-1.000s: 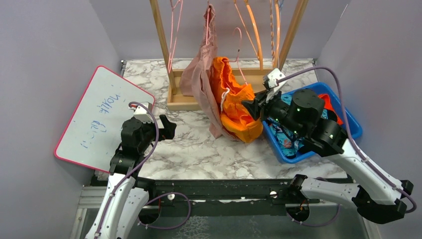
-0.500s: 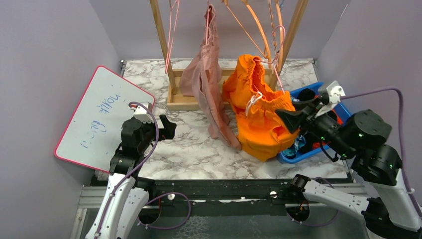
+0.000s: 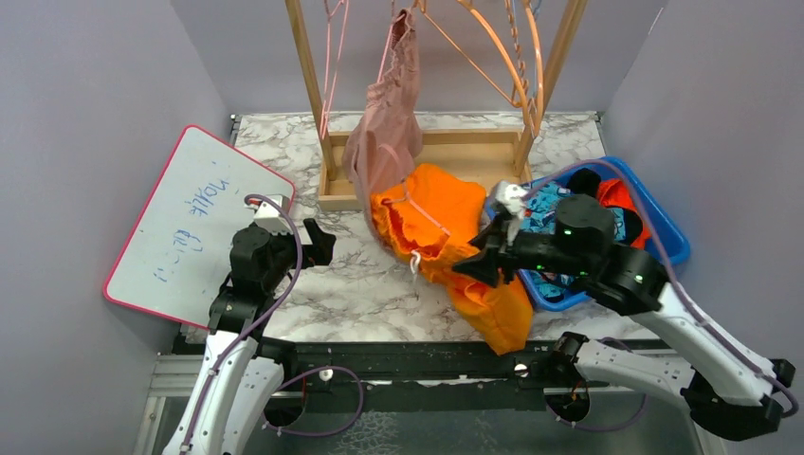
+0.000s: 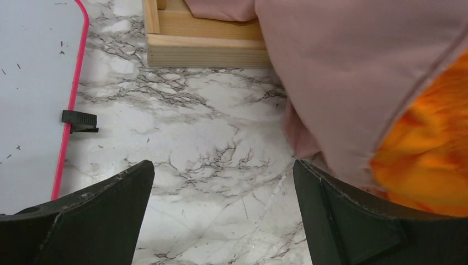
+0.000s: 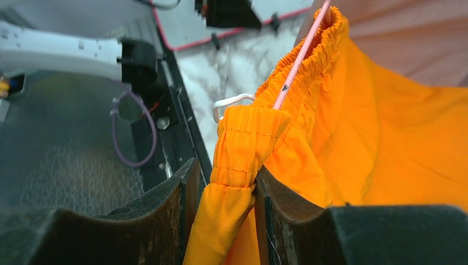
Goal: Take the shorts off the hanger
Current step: Pick up the hanger from the clothes rod.
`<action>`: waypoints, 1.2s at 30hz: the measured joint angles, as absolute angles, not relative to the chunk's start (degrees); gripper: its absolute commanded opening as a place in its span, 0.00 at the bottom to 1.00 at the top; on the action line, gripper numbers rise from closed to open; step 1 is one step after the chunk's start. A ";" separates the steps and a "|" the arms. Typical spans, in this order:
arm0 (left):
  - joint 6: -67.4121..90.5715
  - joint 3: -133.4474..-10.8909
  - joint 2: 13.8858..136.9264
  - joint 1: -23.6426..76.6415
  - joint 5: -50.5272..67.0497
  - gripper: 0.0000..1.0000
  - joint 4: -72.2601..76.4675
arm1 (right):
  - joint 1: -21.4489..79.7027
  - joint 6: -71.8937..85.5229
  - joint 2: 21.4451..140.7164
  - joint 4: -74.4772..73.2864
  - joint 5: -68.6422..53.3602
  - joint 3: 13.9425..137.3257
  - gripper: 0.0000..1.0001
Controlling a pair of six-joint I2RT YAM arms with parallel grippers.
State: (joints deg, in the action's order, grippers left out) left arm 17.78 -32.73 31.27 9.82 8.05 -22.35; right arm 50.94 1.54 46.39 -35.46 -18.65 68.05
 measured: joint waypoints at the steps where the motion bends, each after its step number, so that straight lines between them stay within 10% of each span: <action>1: 17.78 -32.73 31.00 9.82 8.01 0.99 -22.37 | 50.94 1.54 47.72 -34.24 -20.43 66.39 0.01; 24: 17.32 -32.34 24.95 9.82 13.93 0.99 -19.73 | 50.94 3.53 67.99 -16.58 -29.26 56.82 0.01; 36: 25.17 -27.42 28.12 9.82 33.43 0.74 -5.15 | 50.94 8.54 68.60 -10.11 -35.64 52.29 0.01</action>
State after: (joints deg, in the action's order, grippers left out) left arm 25.17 -27.42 28.12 9.82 33.43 -5.15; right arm 50.94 8.54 68.60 -10.11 -35.64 52.29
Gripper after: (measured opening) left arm 0.811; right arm 0.410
